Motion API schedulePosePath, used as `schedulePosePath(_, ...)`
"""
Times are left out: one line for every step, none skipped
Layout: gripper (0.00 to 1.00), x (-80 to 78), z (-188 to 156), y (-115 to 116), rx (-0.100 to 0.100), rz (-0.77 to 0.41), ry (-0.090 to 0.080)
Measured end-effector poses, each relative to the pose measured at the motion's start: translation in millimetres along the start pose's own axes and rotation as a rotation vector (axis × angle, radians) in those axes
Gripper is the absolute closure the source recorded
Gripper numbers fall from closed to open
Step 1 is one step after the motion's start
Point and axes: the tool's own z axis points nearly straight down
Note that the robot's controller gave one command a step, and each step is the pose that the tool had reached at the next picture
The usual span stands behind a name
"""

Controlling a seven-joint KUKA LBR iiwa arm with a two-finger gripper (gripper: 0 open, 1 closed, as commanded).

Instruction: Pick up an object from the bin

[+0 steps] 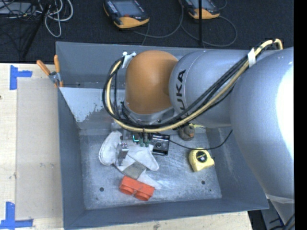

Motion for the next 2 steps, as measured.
schedulePosePath(0.0,-2.0,-4.7,-0.9,-0.001,0.004,-0.007)
schedulePosePath(0.0,-4.5,46.9,-59.7,-0.001,-0.1,-0.01)
